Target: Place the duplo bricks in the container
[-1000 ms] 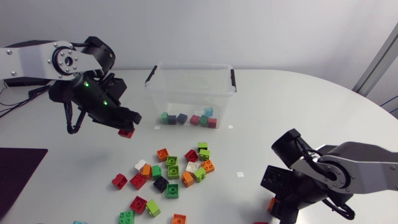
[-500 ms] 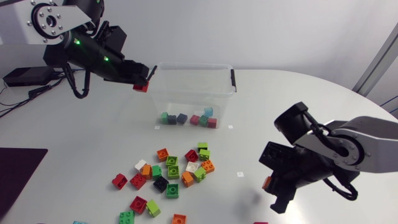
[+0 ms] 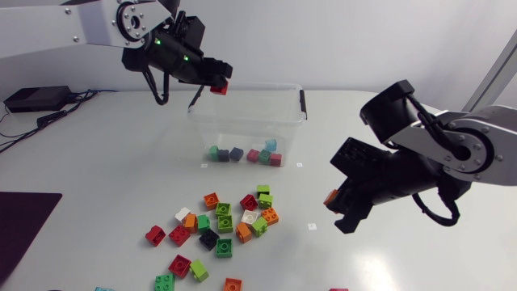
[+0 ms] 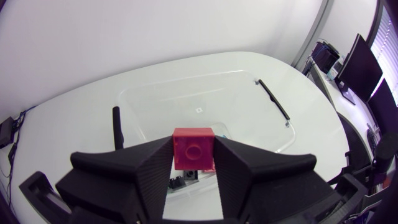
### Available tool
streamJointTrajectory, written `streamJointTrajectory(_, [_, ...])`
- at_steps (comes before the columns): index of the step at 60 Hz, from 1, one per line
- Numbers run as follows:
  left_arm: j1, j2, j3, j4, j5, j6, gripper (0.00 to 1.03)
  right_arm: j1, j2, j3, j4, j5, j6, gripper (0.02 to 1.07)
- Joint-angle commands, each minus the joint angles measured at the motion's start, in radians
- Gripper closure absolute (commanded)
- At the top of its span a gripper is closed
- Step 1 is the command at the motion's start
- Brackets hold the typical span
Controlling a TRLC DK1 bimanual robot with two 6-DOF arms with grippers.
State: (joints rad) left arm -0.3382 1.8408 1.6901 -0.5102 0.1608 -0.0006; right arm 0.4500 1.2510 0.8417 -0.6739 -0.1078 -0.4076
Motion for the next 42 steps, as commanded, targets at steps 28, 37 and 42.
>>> streamJointTrajectory(28, [0.056, -0.003, 0.065, 0.03, 0.009, -0.006, 0.05, -0.042, 0.111, 0.22, 0.102, -0.061, 0.085, 0.85])
streamJointTrajectory(37, [0.091, -0.164, -0.046, -0.008, 0.009, 0.048, 0.06, -0.043, 0.166, 0.304, 0.152, -0.063, 0.119, 0.85])
streamJointTrajectory(42, [0.105, -0.239, -0.109, -0.025, 0.009, 0.088, 0.06, -0.043, 0.199, 0.352, 0.18, -0.063, 0.141, 0.85])
